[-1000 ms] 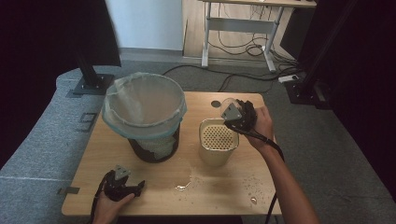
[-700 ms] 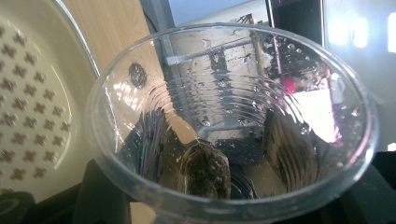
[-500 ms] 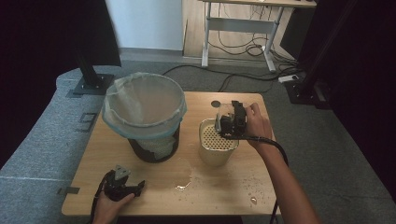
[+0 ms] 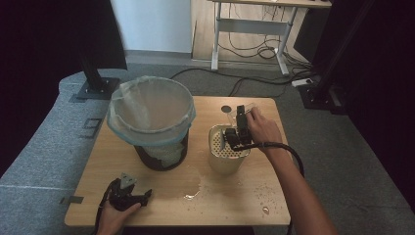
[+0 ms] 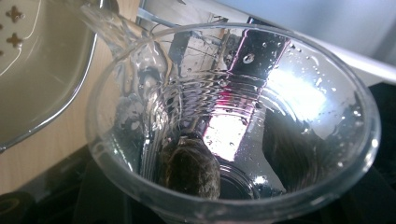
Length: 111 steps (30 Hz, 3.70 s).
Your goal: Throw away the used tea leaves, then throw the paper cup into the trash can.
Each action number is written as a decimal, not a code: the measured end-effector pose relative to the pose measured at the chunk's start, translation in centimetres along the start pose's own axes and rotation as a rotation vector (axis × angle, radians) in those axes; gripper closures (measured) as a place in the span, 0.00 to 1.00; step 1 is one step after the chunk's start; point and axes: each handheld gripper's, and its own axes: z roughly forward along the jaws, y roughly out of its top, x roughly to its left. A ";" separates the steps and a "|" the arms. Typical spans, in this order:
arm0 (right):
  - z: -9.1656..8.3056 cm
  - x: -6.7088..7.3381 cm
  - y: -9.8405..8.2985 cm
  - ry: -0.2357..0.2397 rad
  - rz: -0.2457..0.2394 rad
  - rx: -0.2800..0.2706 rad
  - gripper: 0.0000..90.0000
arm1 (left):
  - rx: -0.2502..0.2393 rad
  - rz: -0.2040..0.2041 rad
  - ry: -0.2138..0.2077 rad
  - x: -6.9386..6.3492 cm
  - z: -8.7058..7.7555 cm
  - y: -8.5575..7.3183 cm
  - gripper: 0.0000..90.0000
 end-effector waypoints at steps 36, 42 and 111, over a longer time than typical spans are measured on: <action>-0.6 1.1 3.5 -0.173 -0.666 0.031 0.47 | 0.001 0.003 -0.003 0.0 0.0 0.0 0.11; -0.7 1.0 3.7 -0.200 -0.645 0.042 0.47 | 0.002 0.004 -0.002 0.0 0.0 0.0 0.11; -1.5 -2.7 -4.9 0.516 1.534 -0.417 0.48 | 0.004 0.003 -0.001 0.0 0.1 0.1 0.10</action>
